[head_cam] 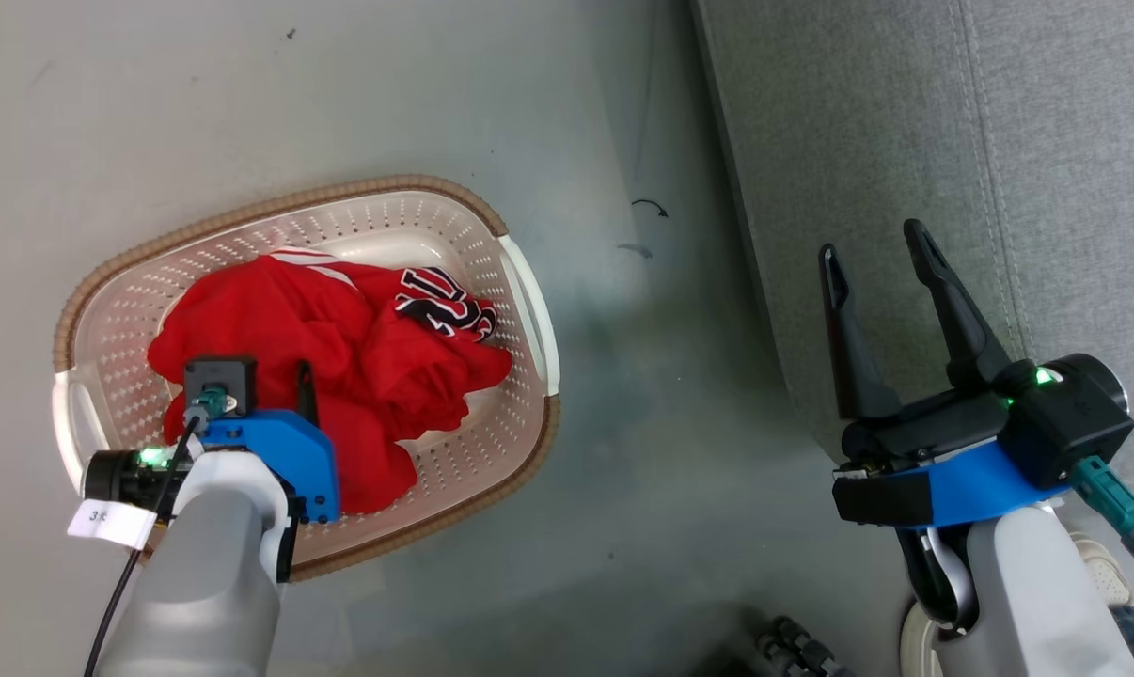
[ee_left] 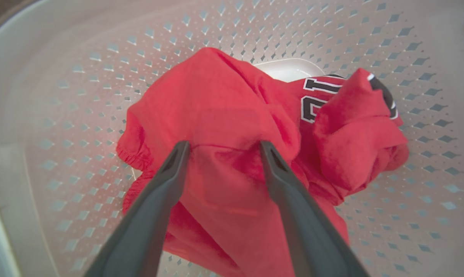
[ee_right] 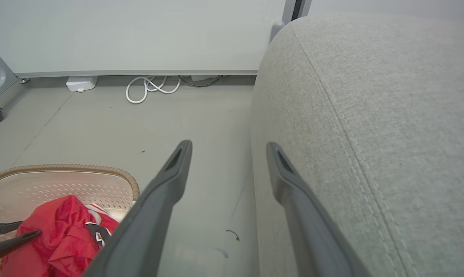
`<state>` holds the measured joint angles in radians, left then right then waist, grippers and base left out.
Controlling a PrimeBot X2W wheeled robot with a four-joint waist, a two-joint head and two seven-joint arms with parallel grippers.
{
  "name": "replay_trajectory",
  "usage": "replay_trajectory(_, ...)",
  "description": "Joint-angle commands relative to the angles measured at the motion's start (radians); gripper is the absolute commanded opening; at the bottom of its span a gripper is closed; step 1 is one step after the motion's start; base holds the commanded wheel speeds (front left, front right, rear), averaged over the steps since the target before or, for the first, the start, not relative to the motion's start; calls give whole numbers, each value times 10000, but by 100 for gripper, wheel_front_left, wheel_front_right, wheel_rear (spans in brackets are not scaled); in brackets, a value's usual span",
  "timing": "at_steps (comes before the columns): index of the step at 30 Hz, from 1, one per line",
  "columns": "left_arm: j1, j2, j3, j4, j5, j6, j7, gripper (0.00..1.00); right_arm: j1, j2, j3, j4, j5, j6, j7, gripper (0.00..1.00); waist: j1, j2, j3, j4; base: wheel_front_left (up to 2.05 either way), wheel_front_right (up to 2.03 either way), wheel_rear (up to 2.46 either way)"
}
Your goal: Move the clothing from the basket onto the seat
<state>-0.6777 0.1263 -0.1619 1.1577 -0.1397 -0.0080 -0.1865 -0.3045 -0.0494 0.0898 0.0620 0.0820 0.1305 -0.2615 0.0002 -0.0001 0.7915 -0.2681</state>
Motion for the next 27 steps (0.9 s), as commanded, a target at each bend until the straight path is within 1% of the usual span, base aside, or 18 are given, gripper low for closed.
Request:
replay_trajectory(1, -155, 71, -4, 29, 42, 58, -9, 100, -147, -18, 15, -48, 38, 5, -52, 100, -2, 1, 49, -5, 0, 0, 0)
replay_trajectory(9, -697, 115, 157, 720, -262, 429, 399, 100, -236, -19, 186, -135, 173, 5, -51, 100, -2, 1, 364, -126, 0, 0, 0)
replay_trajectory(13, -837, 26, 237, 924, -480, 239, 776, 100, -232, -20, 227, -123, 234, 3, -52, 100, -2, 1, 465, -202, 0, 0, 0)
replay_trajectory(15, -897, 6, 213, 987, -534, 140, 928, 38, -235, -20, 234, -106, 253, 5, -52, 100, -2, 1, 481, -229, 0, 0, 0)
replay_trajectory(16, -914, -5, 200, 1009, -550, 93, 963, 0, -237, -20, 245, -93, 253, 5, -52, 100, -2, 1, 478, -244, 0, 0, 0)
replay_trajectory(21, -934, -26, 162, 1097, -664, -7, 998, 0, -258, -20, 299, -80, 291, 3, -52, 100, -2, 1, 425, -294, 0, 0, 0)
replay_trajectory(27, -952, -5, 79, 1149, -722, 4, 891, 0, -255, -20, 321, -60, 312, 5, -51, 100, -2, 1, 343, -284, 0, 0, 0)
